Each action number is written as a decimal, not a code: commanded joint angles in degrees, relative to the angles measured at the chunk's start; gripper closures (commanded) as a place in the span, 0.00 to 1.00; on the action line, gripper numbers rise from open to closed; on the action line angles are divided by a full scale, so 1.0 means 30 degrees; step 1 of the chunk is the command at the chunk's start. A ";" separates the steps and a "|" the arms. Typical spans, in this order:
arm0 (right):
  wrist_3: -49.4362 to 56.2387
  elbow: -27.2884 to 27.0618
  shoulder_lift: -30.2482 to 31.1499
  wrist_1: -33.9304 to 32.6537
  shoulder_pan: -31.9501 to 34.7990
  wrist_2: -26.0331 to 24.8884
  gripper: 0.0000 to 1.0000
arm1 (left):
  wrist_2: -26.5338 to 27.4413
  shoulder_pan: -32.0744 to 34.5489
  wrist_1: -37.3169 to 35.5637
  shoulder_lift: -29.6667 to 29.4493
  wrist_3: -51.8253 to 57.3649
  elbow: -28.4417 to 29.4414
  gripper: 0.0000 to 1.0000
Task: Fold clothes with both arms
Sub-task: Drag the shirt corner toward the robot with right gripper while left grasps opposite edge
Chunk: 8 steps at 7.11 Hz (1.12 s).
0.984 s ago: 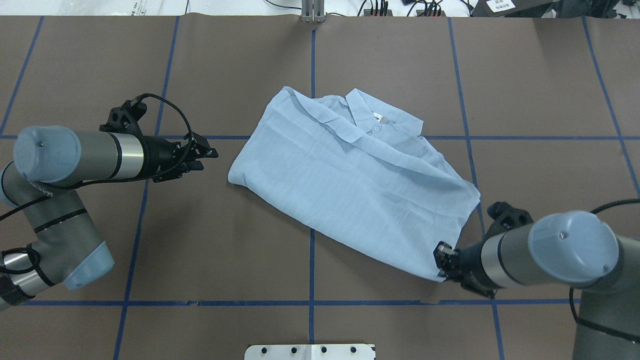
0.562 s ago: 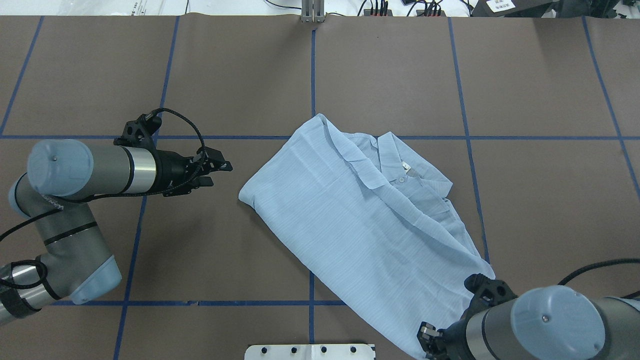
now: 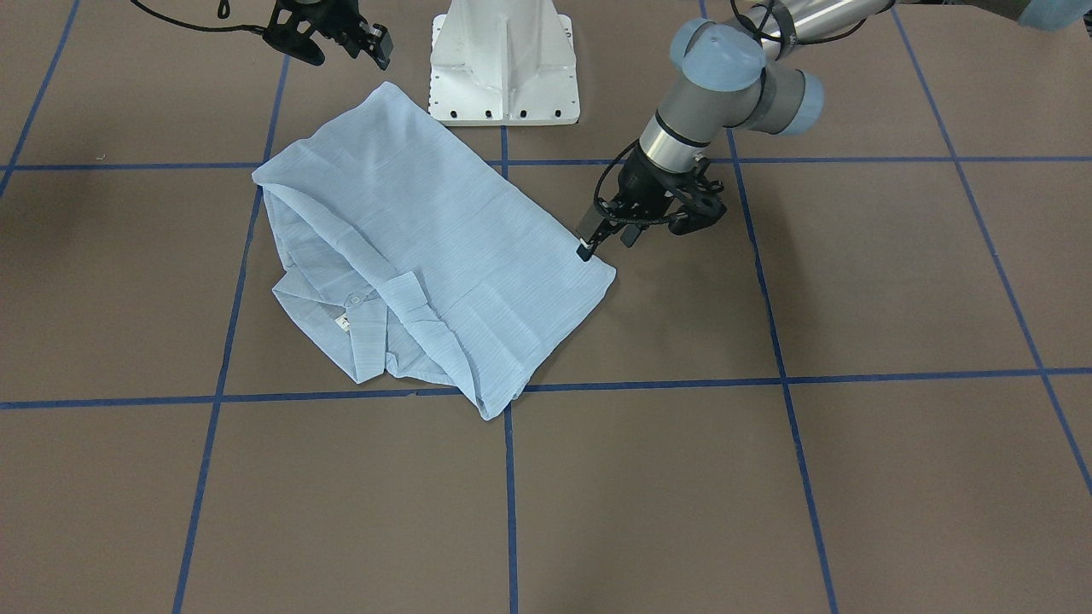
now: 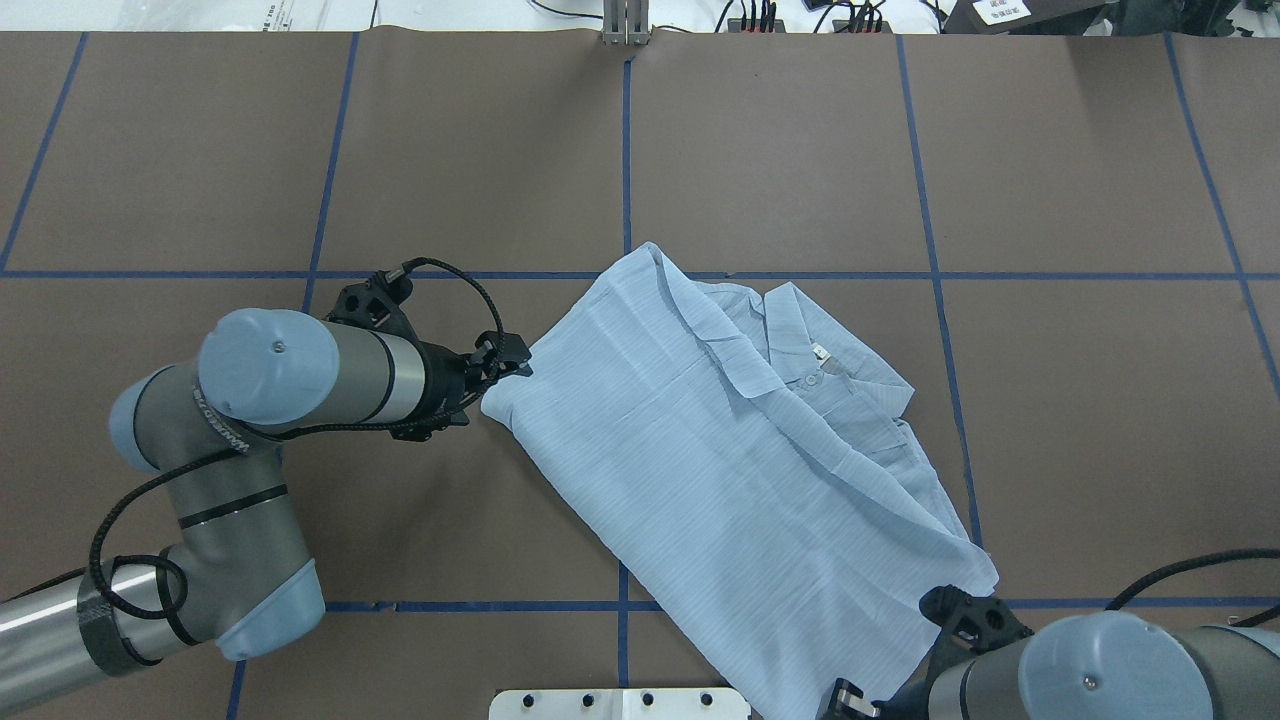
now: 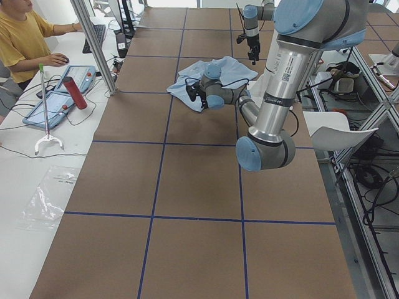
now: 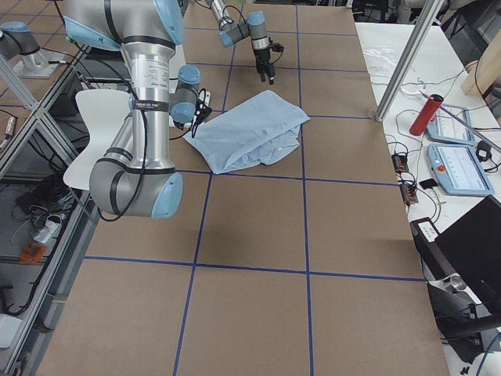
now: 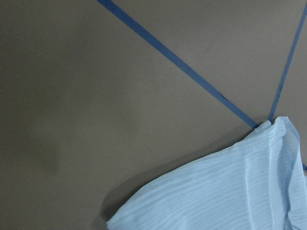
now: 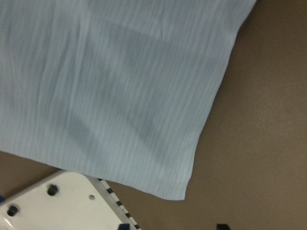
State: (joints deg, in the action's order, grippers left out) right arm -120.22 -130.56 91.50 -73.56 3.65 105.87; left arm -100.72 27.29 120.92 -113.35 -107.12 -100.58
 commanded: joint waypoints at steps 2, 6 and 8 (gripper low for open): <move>0.0082 0.0131 -0.0089 -0.0030 0.2855 0.0073 0.00 | 0.0290 -0.0718 -0.0902 -0.0360 0.0258 0.0451 0.14; 0.0141 0.0689 -0.0118 -0.0001 0.2828 -0.0044 0.00 | 0.0903 -0.0747 -0.0902 -0.1030 0.0287 0.1532 0.39; 0.0141 0.0689 -0.0147 -0.0001 0.2915 -0.0044 0.00 | 0.1051 -0.0631 -0.0961 -0.1034 0.0781 0.1564 1.00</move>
State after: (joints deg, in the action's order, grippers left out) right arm -119.80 -128.53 91.09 -73.57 12.19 105.74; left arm -98.01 25.12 118.14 -116.32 -105.93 -96.09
